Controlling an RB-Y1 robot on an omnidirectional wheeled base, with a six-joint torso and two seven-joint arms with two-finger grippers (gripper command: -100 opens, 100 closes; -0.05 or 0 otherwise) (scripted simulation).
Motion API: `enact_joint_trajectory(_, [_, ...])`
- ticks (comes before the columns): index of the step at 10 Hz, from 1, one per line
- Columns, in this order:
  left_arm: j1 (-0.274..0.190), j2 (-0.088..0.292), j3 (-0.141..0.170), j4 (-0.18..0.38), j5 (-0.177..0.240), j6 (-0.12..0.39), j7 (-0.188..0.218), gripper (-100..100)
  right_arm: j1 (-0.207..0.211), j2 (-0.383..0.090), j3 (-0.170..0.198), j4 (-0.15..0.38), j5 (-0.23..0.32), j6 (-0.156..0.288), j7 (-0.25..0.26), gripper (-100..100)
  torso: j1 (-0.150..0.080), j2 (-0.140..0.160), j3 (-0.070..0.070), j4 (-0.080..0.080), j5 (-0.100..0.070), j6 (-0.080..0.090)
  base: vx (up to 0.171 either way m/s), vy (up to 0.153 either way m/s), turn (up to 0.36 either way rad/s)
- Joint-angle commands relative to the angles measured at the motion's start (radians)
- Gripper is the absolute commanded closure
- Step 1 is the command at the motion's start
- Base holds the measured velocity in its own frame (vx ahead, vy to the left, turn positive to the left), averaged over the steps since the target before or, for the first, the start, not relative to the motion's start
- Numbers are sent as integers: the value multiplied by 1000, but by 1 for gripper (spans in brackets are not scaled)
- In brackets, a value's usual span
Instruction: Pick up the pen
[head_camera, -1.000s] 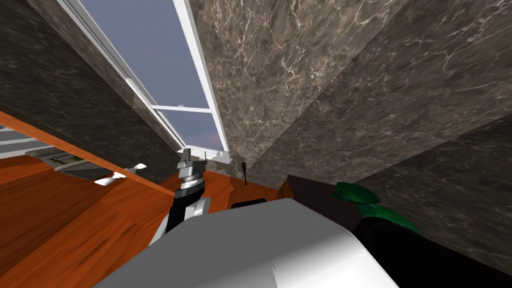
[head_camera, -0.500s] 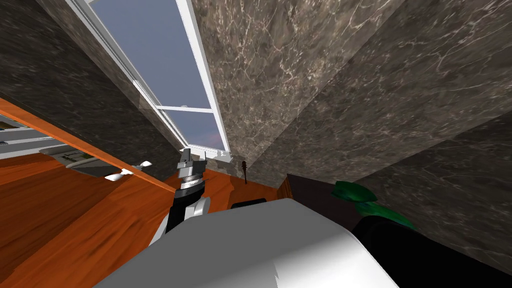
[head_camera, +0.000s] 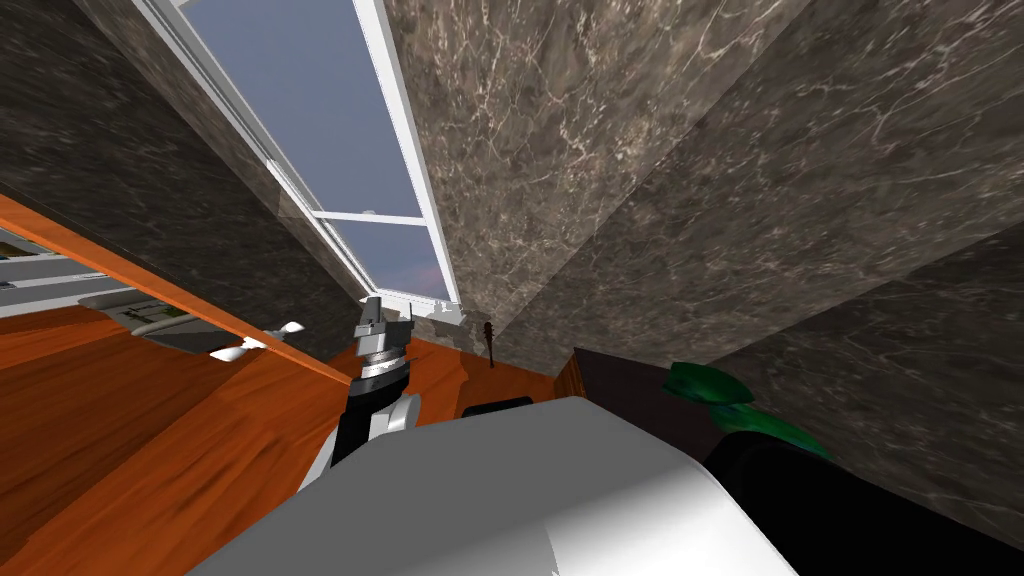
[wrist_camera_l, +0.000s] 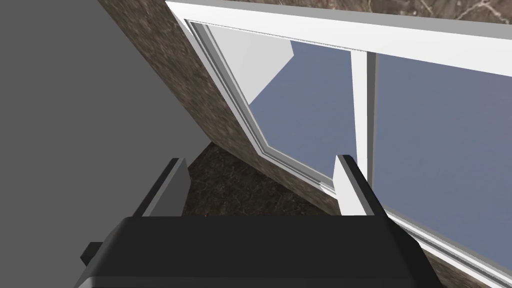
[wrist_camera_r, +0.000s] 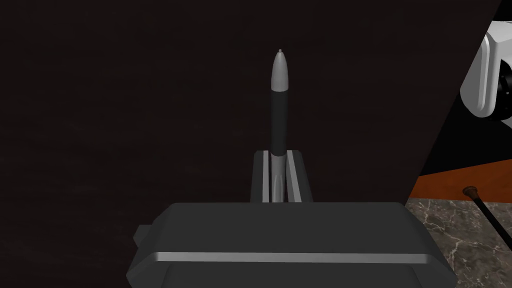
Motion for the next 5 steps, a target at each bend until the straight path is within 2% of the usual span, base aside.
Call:
enact_joint_trajectory(1, [0,0,0,0,0,0,0,0,35,-11,-23,-17,8,-25,5,100,0,0,0,0,0,0,54,10,-61])
enact_joint_trajectory(2, [0,0,0,0,0,0,0,0,44,-15,-26,-24,10,-28,3,100,1,-2,-1,-1,1,1,78,16,-59])
enact_joint_trajectory(3, [0,0,0,0,0,0,0,0,69,-26,-34,-44,16,-38,-2,100,2,-4,-2,-1,1,0,78,25,-38])
enact_joint_trajectory(4, [0,0,0,0,0,0,0,0,54,-16,-32,-29,13,-32,5,100,2,-5,-3,-1,1,0,33,13,-11])
enact_joint_trajectory(5, [0,0,0,0,0,0,0,0,56,-16,-34,-29,13,-35,7,0,2,-3,-2,-1,0,0,6,3,2])
